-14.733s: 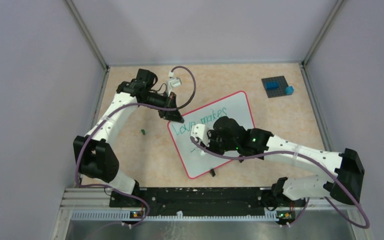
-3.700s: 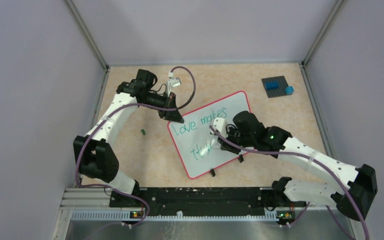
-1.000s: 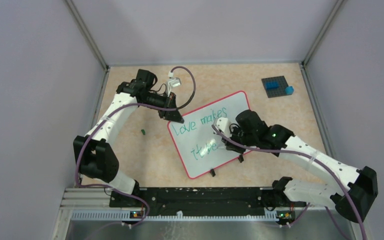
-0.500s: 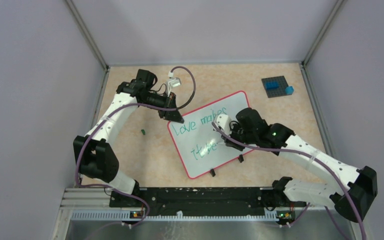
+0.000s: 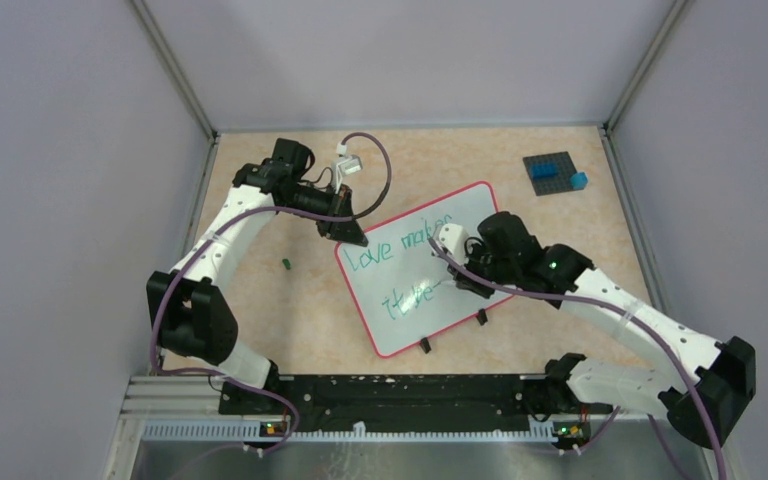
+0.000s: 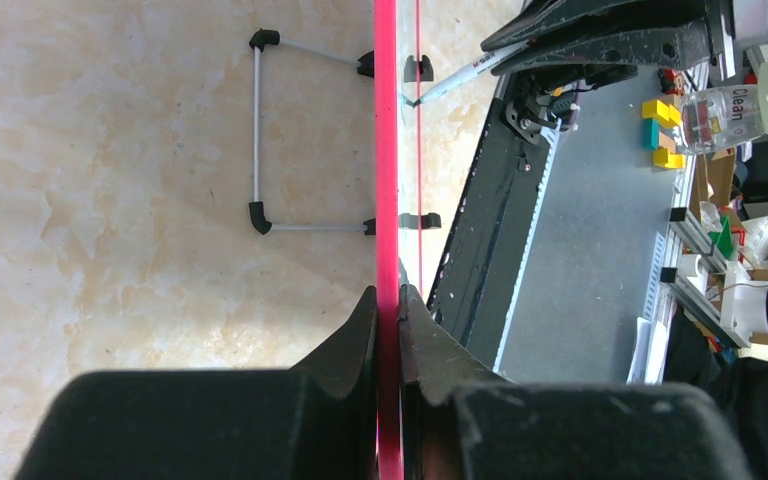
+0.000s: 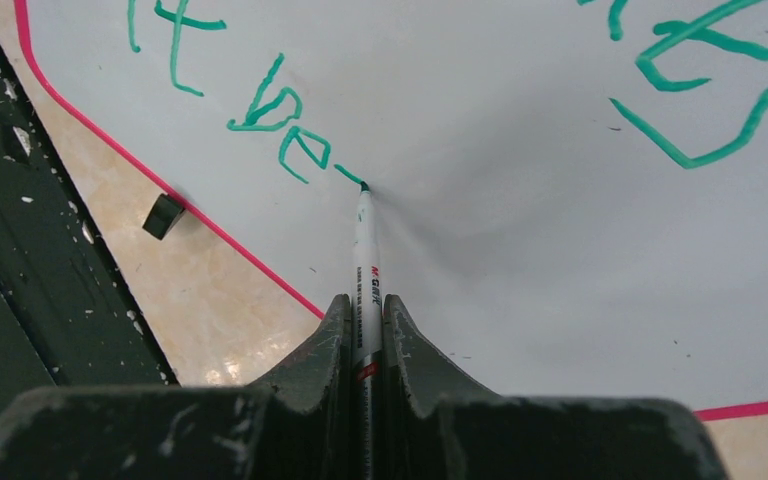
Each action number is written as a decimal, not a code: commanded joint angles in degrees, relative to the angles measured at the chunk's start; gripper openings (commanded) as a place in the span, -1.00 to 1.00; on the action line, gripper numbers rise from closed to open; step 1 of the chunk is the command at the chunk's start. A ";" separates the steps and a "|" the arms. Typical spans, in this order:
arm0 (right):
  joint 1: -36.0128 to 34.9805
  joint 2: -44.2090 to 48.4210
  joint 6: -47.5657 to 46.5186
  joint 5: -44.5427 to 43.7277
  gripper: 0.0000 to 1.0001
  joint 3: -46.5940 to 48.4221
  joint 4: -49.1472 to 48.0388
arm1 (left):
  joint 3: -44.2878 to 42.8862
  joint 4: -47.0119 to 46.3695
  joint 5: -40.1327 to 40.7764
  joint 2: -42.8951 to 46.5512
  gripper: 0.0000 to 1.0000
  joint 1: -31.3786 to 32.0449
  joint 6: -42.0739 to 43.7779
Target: Write a sentence on the whiteboard
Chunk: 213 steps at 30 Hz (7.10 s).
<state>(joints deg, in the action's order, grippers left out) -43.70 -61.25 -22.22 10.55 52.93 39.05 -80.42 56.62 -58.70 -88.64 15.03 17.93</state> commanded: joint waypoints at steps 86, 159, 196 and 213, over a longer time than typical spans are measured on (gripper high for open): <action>5.08 2.55 -3.61 1.93 -1.00 5.41 3.46 | -0.70 0.03 0.12 0.19 -1.00 0.22 1.09; 5.12 2.15 -2.00 -2.29 -1.00 2.12 3.16 | -0.41 0.55 -0.54 0.68 -1.00 0.27 2.11; 10.48 -1.02 -3.33 -0.48 -1.00 6.47 3.21 | -1.19 0.89 -0.54 -0.25 -1.00 0.26 2.28; 8.95 -1.86 -3.05 3.30 -1.00 5.12 3.70 | -1.23 1.84 -0.63 -0.91 -1.00 0.27 3.20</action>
<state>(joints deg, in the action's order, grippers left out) -34.13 -62.52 -25.34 12.93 57.49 45.45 -80.44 57.28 -59.09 -88.66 15.03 18.94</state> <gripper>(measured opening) 0.086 0.112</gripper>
